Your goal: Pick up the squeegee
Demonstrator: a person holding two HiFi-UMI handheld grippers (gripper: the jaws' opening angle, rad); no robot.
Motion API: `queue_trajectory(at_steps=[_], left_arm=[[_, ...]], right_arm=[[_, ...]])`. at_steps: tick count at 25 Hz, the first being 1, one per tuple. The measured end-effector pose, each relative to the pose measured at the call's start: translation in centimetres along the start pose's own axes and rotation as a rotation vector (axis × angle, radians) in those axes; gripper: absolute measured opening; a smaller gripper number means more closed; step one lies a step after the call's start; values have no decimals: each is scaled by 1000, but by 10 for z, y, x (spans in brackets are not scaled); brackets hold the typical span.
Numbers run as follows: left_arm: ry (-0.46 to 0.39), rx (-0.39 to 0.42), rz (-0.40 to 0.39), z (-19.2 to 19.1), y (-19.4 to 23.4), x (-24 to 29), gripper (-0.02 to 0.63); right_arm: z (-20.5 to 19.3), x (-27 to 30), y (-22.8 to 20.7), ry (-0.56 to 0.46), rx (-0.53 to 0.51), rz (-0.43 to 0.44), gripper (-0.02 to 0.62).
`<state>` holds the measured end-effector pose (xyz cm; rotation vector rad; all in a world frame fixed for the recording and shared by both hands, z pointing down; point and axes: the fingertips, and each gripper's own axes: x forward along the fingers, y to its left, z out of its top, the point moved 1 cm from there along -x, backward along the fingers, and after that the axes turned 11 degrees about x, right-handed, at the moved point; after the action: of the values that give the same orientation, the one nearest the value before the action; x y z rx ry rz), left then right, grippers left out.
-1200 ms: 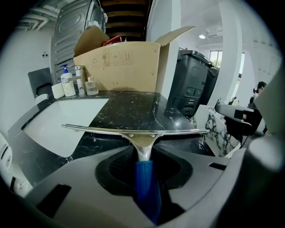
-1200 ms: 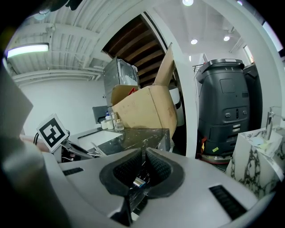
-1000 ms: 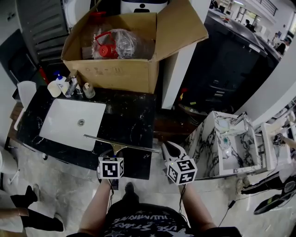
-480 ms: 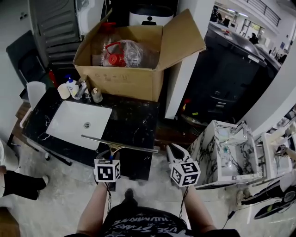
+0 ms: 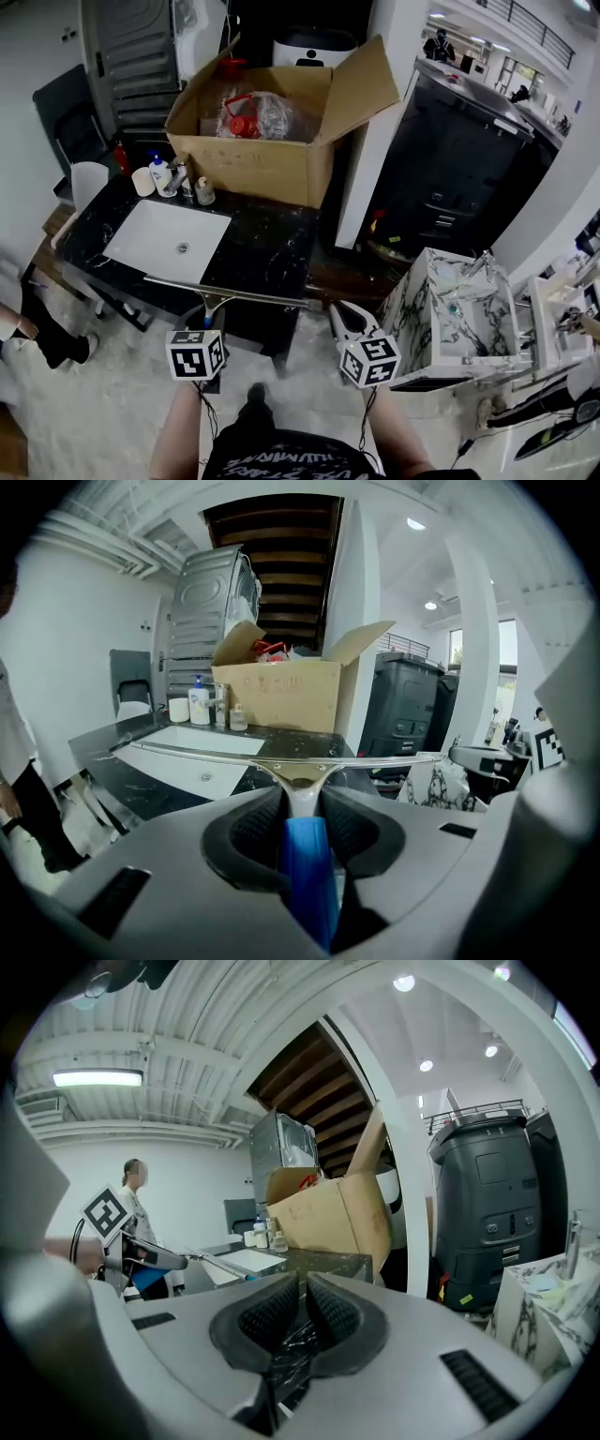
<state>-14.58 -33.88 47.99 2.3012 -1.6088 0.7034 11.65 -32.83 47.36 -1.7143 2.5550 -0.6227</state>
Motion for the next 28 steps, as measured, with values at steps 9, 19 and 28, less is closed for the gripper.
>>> queue_trajectory(at_steps=[9, 19, 28], left_arm=[[-56, -59, 52, -28, -33, -83, 137], [-81, -79, 58, -66, -41, -146, 137], [-72, -96, 44, -111, -36, -202, 137]], right_arm=[[-39, -63, 33, 41, -6, 116, 57], [-59, -92, 56, 55, -10, 127, 58], [-81, -126, 97, 81, -23, 131, 57]])
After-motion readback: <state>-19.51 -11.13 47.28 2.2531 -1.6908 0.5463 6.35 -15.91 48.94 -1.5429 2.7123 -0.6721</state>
